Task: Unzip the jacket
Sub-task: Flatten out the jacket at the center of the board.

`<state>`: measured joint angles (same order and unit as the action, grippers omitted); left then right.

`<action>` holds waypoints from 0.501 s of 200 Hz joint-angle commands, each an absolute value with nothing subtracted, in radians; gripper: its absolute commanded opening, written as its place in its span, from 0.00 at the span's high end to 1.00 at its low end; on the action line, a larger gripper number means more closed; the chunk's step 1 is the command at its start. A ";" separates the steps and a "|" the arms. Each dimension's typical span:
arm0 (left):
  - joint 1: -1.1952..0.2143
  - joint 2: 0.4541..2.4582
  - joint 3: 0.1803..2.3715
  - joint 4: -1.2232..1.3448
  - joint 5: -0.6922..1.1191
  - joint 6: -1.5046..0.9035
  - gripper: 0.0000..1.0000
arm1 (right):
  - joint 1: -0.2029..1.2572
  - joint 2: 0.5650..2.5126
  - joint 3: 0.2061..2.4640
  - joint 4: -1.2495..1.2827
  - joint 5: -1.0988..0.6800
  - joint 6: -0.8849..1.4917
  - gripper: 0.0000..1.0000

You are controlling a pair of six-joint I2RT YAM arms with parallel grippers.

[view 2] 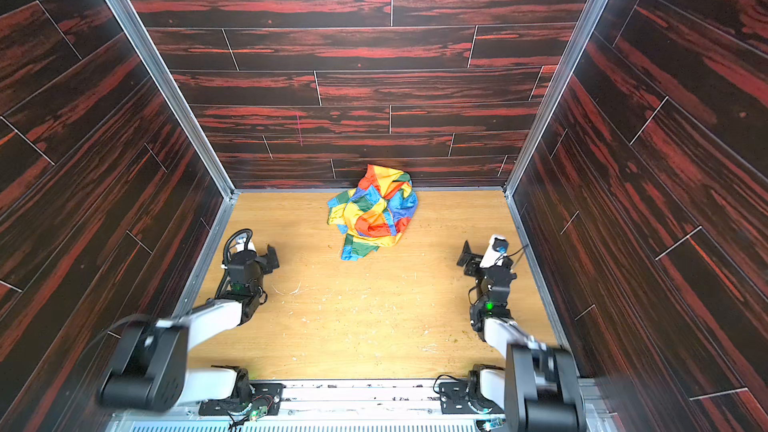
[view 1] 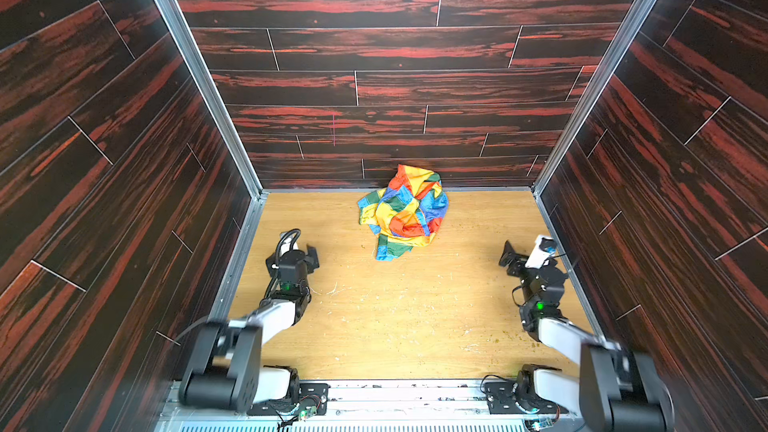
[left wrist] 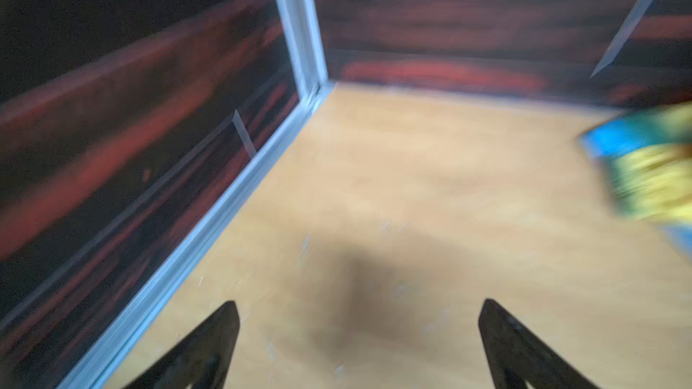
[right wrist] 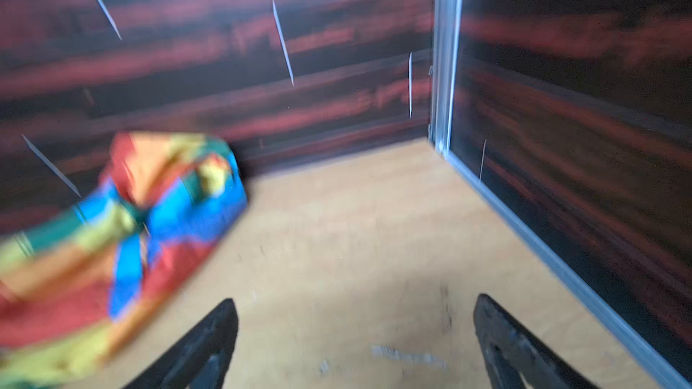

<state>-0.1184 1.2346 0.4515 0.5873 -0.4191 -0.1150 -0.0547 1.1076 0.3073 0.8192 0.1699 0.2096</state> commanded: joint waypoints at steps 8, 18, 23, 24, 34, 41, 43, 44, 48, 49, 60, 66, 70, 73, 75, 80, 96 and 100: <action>-0.124 1.085 0.615 0.289 -0.363 -0.274 0.00 | -0.067 1.051 0.507 0.366 -0.012 0.392 0.01; -0.126 1.128 0.724 0.128 -0.305 -0.291 0.00 | -0.068 1.092 0.601 0.260 -0.116 0.402 0.02; -0.127 1.163 0.775 0.069 -0.278 -0.315 0.00 | -0.067 1.115 0.637 0.228 -0.167 0.398 0.02; -0.128 1.171 0.786 0.057 -0.273 -0.321 0.00 | -0.067 1.120 0.645 0.222 -0.178 0.397 0.03; -0.133 1.253 0.891 -0.051 -0.241 -0.378 0.00 | -0.067 1.162 0.713 0.158 -0.243 0.407 0.03; -0.136 1.315 0.966 -0.120 -0.217 -0.423 0.00 | -0.067 1.187 0.753 0.124 -0.281 0.412 0.02; -0.136 1.335 0.987 -0.135 -0.207 -0.434 0.00 | -0.067 1.192 0.762 0.117 -0.292 0.413 0.02; -0.136 1.339 0.996 -0.142 -0.200 -0.440 0.00 | -0.067 1.194 0.766 0.115 -0.299 0.413 0.02; -0.137 1.382 1.036 -0.168 -0.165 -0.459 0.00 | -0.066 1.201 0.780 0.109 -0.318 0.413 0.01; -0.138 1.391 1.047 -0.174 -0.155 -0.463 0.00 | -0.065 1.202 0.782 0.109 -0.322 0.413 0.01; -0.150 1.504 1.167 -0.244 -0.065 -0.506 0.01 | -0.052 1.204 0.800 0.101 -0.323 0.413 0.01; -0.161 1.567 1.234 -0.279 -0.033 -0.525 0.01 | -0.047 1.208 0.814 0.079 -0.323 0.410 0.01; -0.169 1.608 1.280 -0.301 -0.006 -0.536 0.01 | -0.046 1.214 0.823 0.066 -0.327 0.409 0.01; -0.177 1.631 1.312 -0.319 0.009 -0.546 0.01 | -0.043 1.218 0.830 0.056 -0.330 0.410 0.01; -0.181 1.657 1.334 -0.327 0.018 -0.553 0.01 | -0.043 1.220 0.834 0.049 -0.332 0.411 0.01; -0.194 1.709 1.381 -0.345 0.033 -0.572 0.01 | -0.040 1.227 0.845 0.031 -0.338 0.412 0.01; -0.230 1.866 1.527 -0.391 0.080 -0.634 0.02 | -0.025 1.243 0.862 -0.005 -0.341 0.399 0.01; -0.241 1.896 1.555 -0.398 0.079 -0.648 0.02 | -0.018 1.244 0.866 -0.016 -0.341 0.393 0.01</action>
<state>-0.1852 1.7378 1.4075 -0.1879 -0.0555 -0.5007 -0.0433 1.2190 0.8272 0.1135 -0.2821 0.3939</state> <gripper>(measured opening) 0.984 0.987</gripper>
